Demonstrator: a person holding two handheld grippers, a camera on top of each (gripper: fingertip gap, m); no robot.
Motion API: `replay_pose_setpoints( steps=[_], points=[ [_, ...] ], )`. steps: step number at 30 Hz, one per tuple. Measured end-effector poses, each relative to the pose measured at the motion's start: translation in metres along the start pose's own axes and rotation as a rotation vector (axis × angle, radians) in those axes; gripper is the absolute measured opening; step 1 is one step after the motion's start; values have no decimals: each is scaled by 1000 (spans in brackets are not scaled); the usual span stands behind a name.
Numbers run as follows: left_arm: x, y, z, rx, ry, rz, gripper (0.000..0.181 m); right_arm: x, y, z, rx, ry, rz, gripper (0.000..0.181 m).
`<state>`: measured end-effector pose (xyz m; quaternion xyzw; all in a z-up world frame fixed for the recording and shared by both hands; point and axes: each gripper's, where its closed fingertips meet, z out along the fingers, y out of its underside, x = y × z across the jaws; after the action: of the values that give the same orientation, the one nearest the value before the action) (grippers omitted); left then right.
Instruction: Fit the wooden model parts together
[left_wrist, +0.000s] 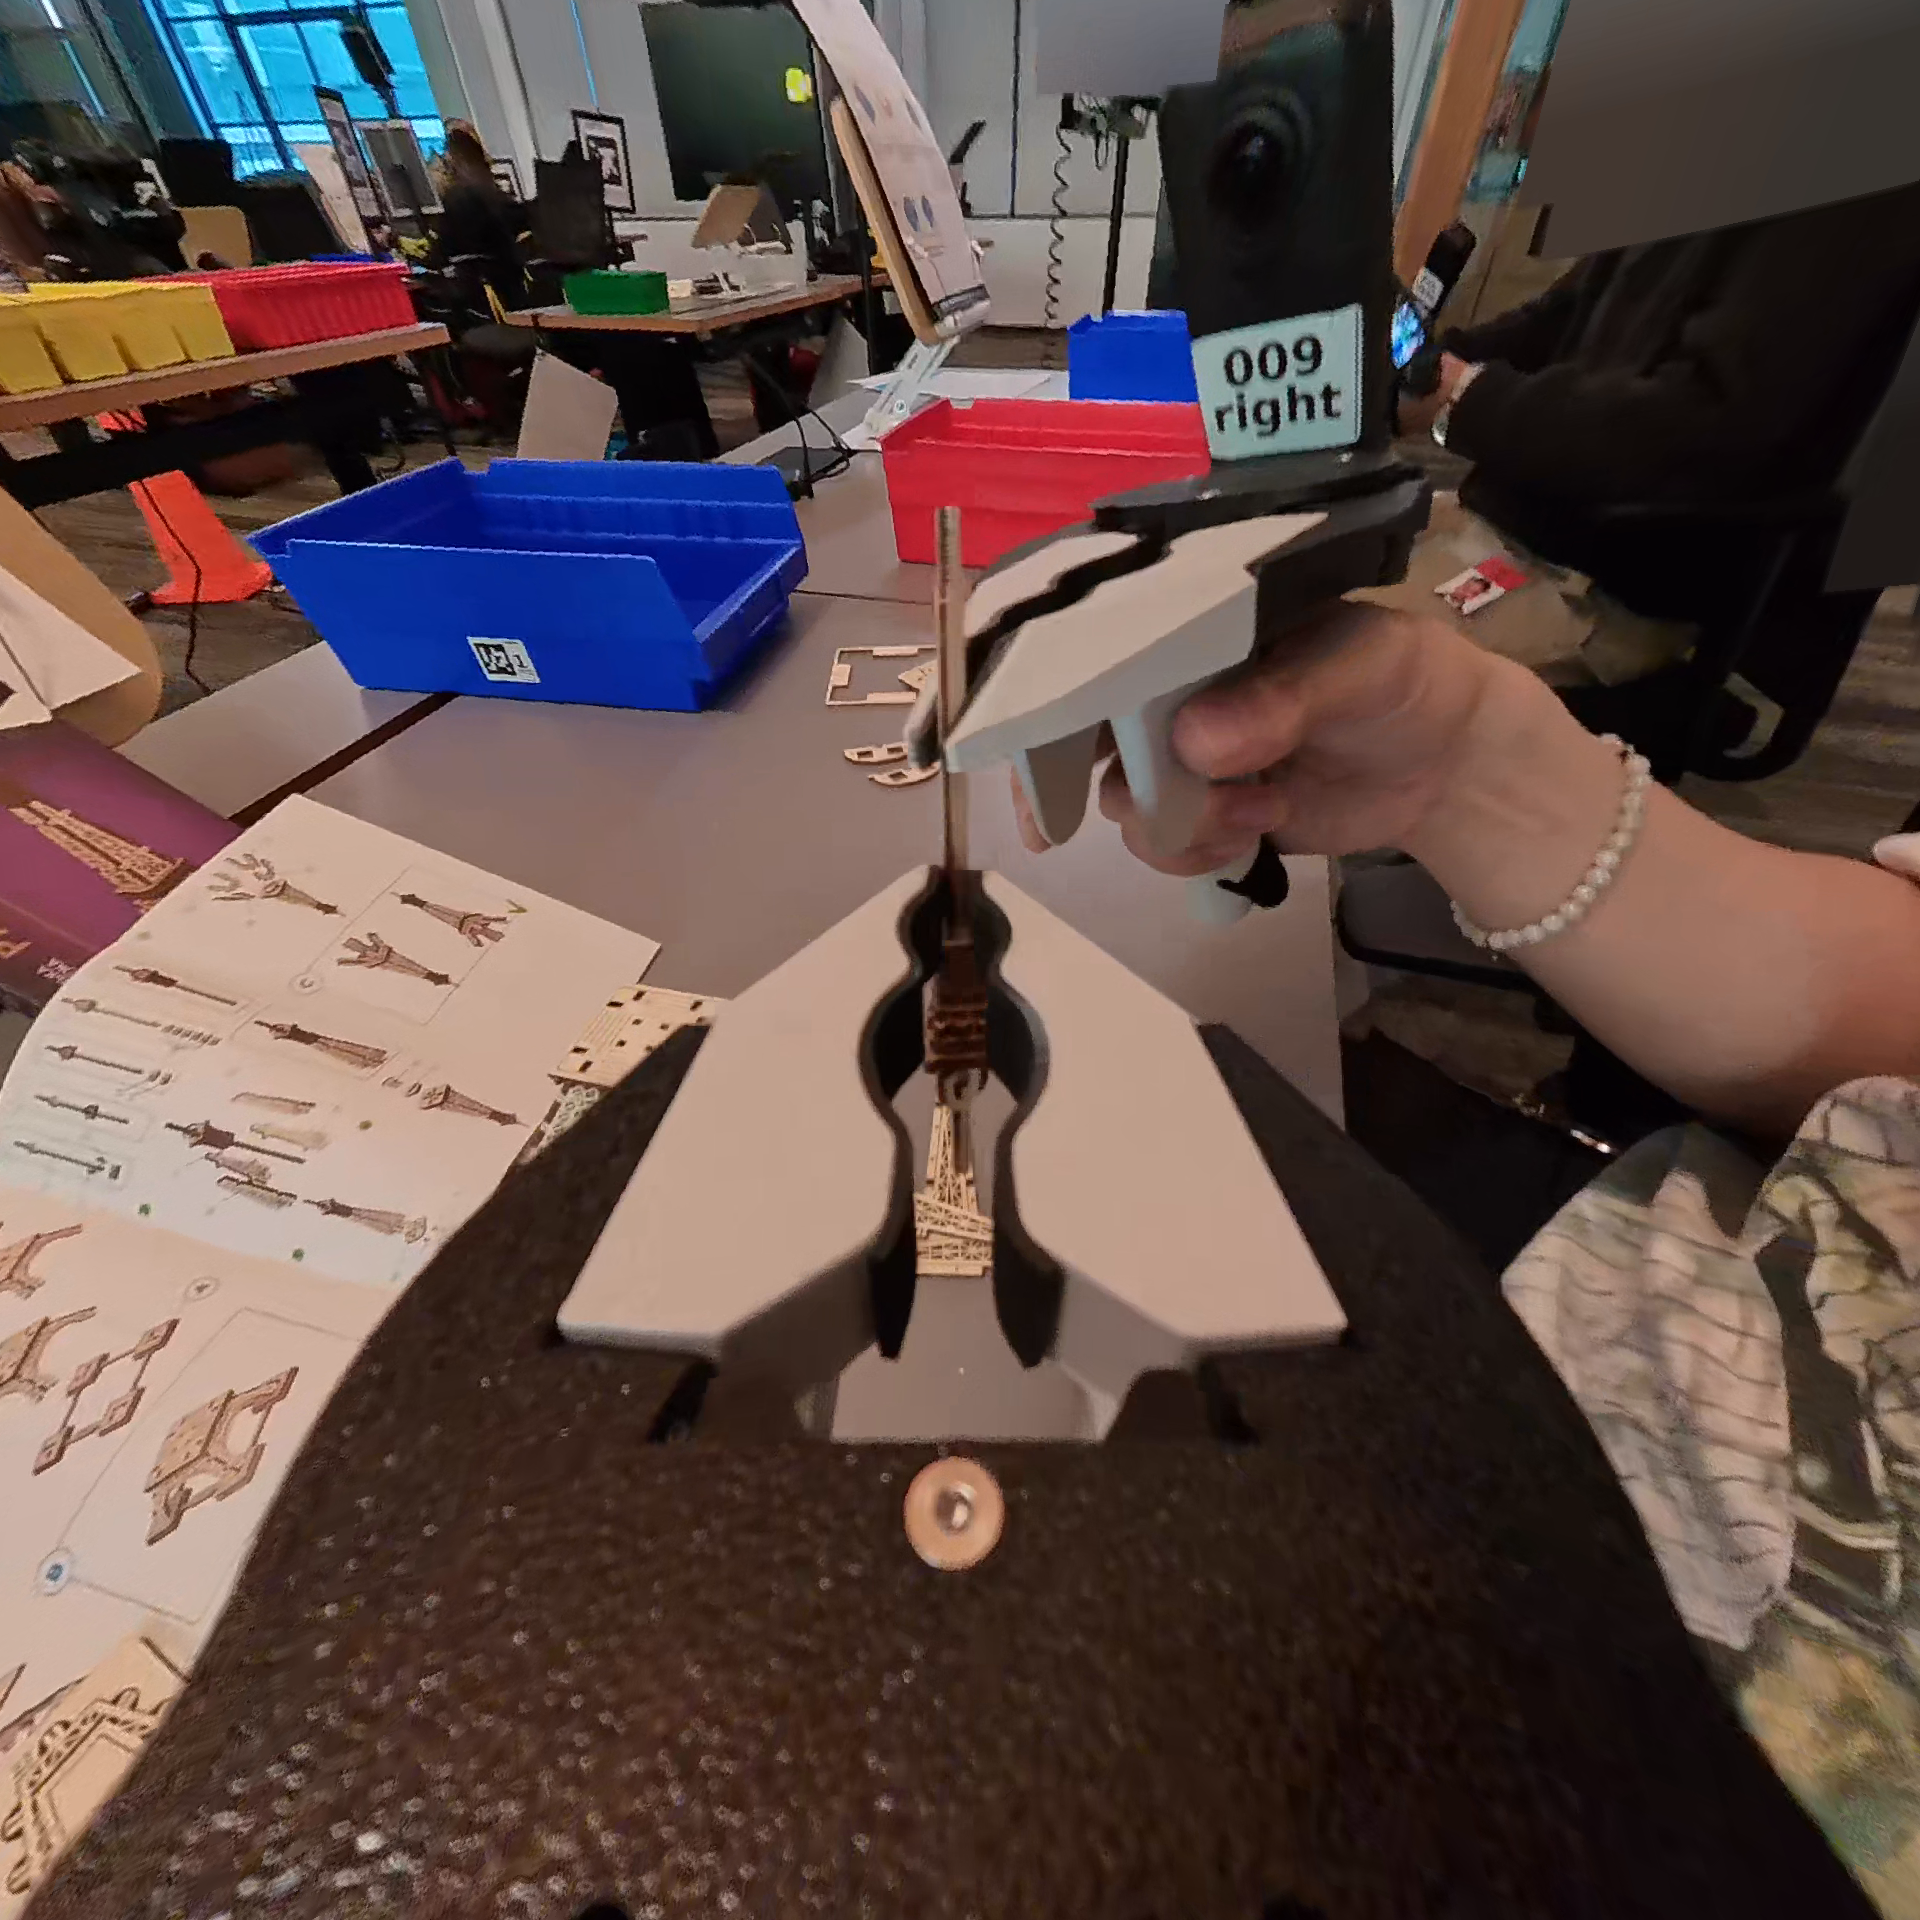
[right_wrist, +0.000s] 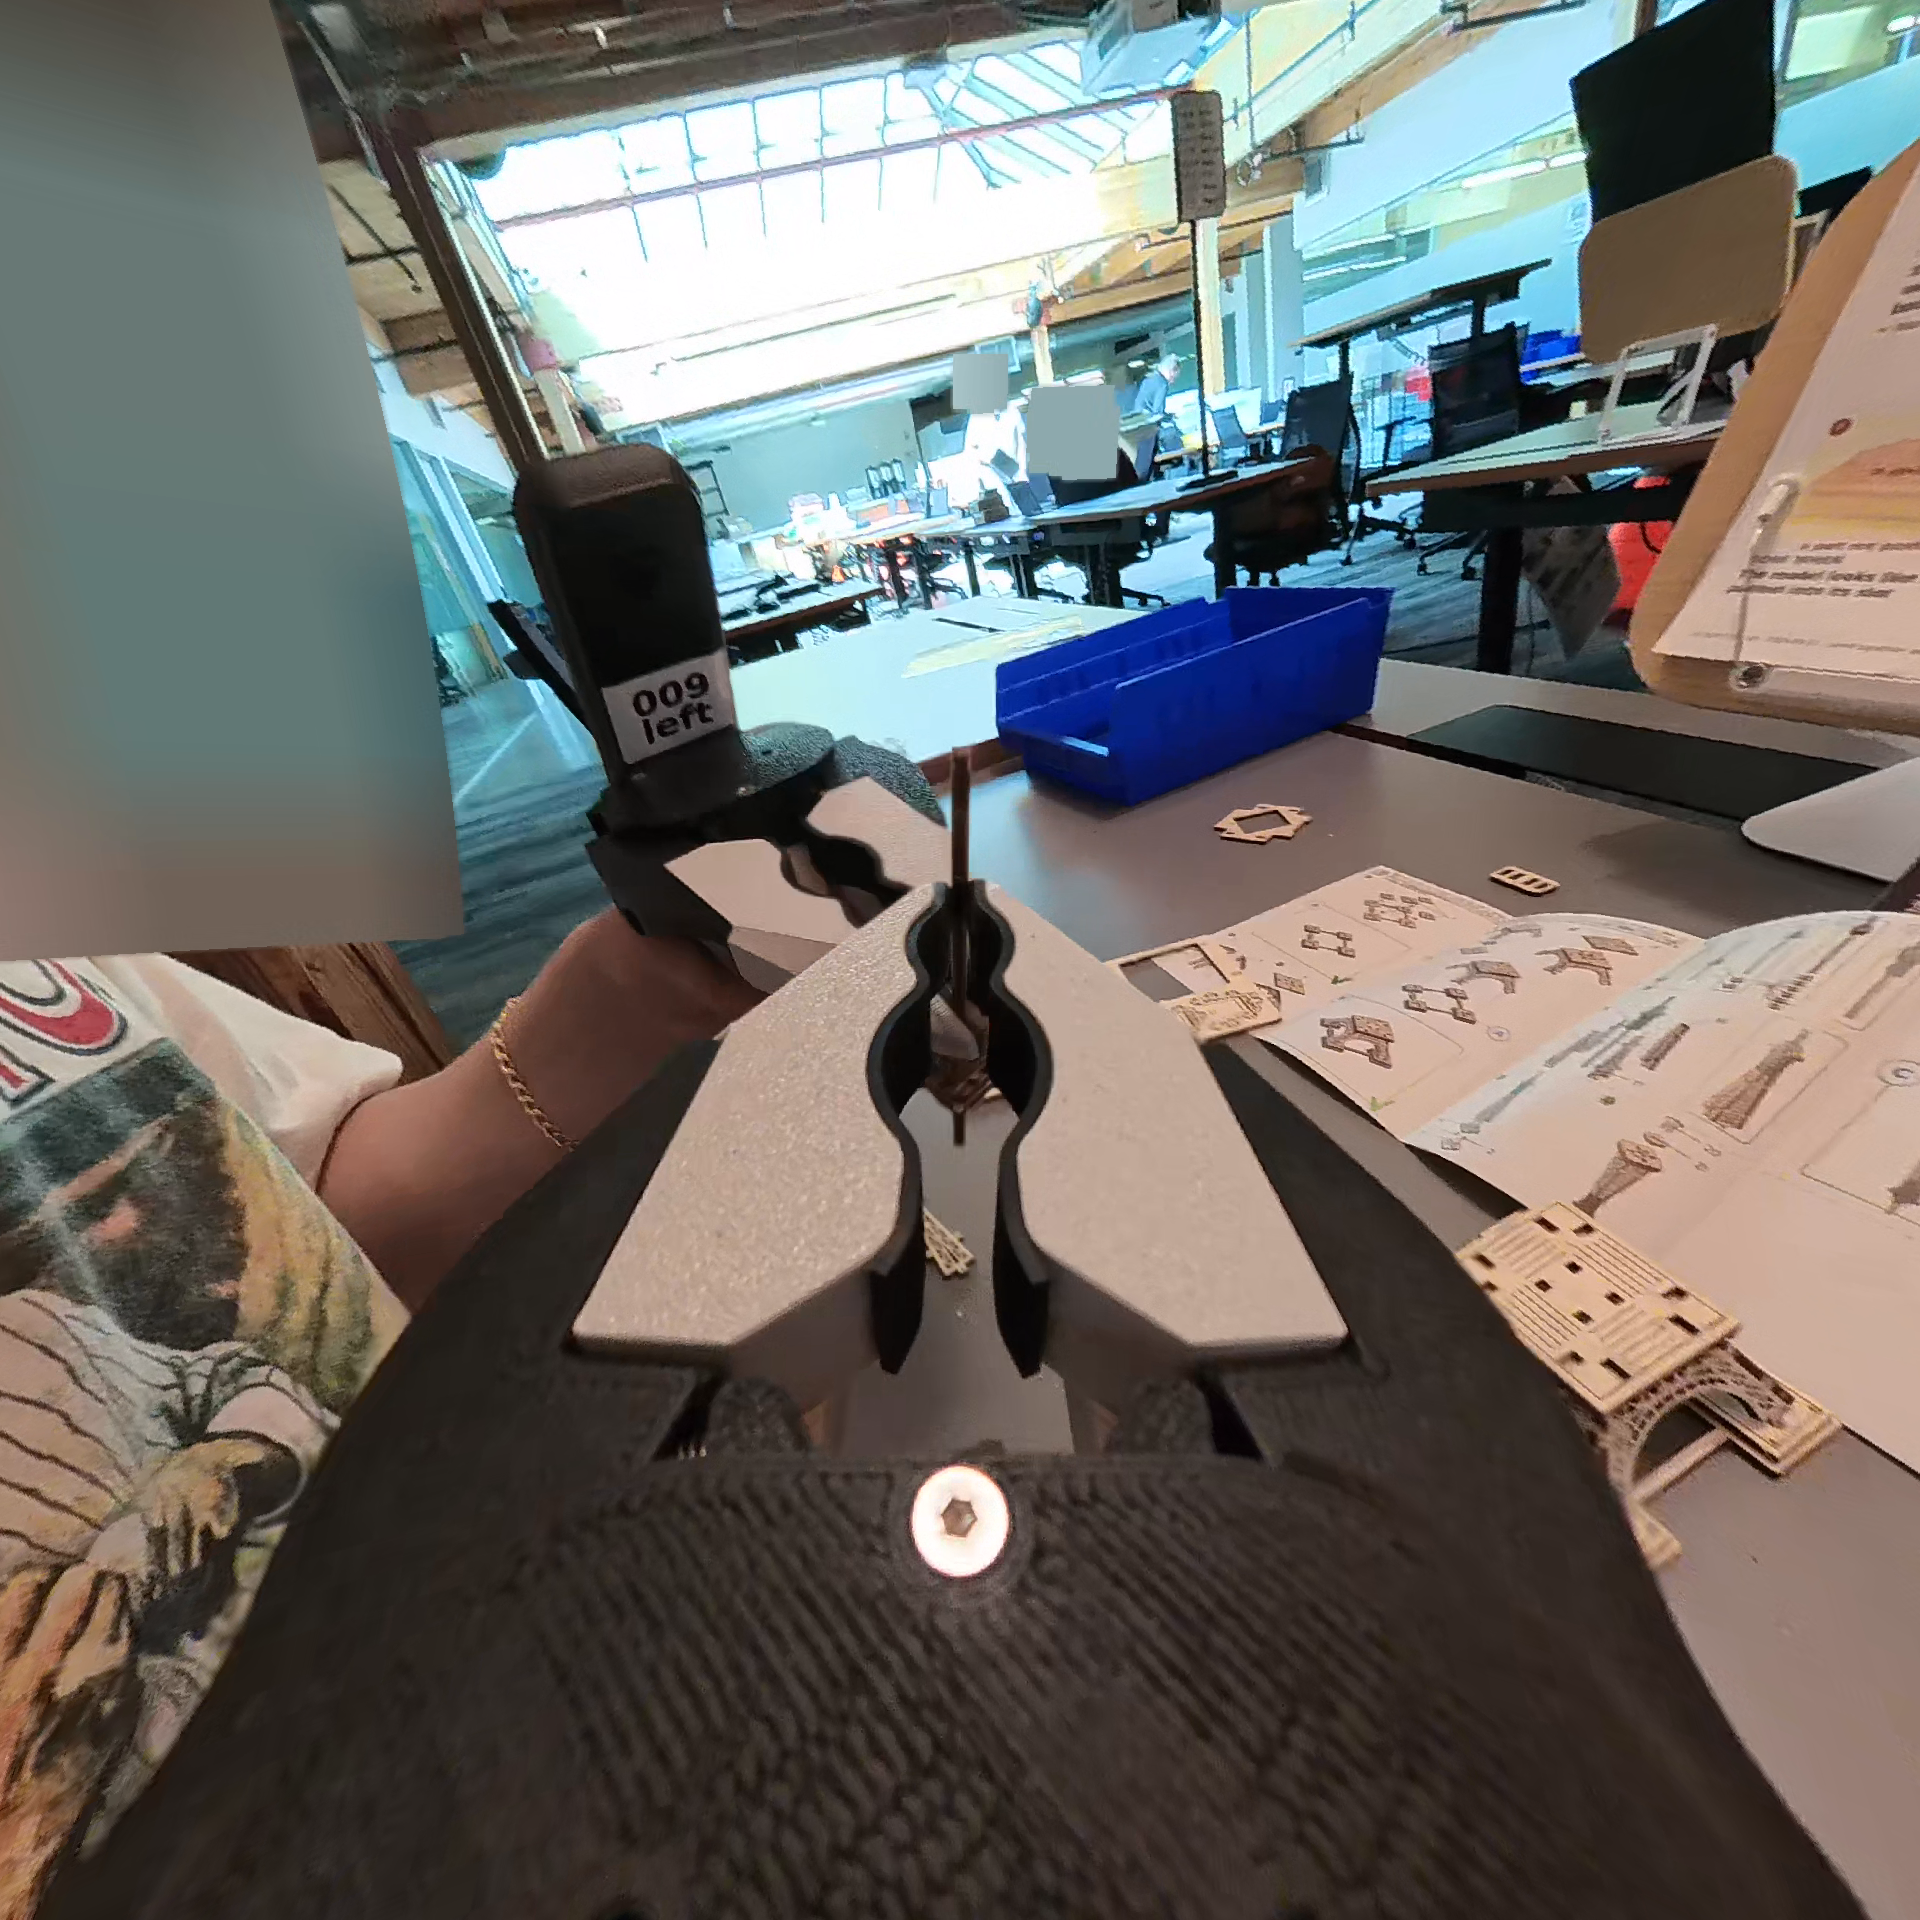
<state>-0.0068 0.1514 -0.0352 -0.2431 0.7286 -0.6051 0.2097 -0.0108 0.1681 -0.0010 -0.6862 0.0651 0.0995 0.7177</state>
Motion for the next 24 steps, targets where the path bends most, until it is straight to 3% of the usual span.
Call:
replay_pose_setpoints(
  steps=[10,15,19,24],
  points=[
    [-3,20,-3,-20,80,42,0,5,20,3,-115,30,-70,0],
    [-10,43,-10,-133,76,142,0,13,30,-2,-188,65,-119,12],
    [-13,66,-12,-251,81,226,0,16,49,-9,-343,79,-215,28],
    [-9,88,-9,-354,113,329,1,14,70,-13,-505,63,-275,30]
  ],
)
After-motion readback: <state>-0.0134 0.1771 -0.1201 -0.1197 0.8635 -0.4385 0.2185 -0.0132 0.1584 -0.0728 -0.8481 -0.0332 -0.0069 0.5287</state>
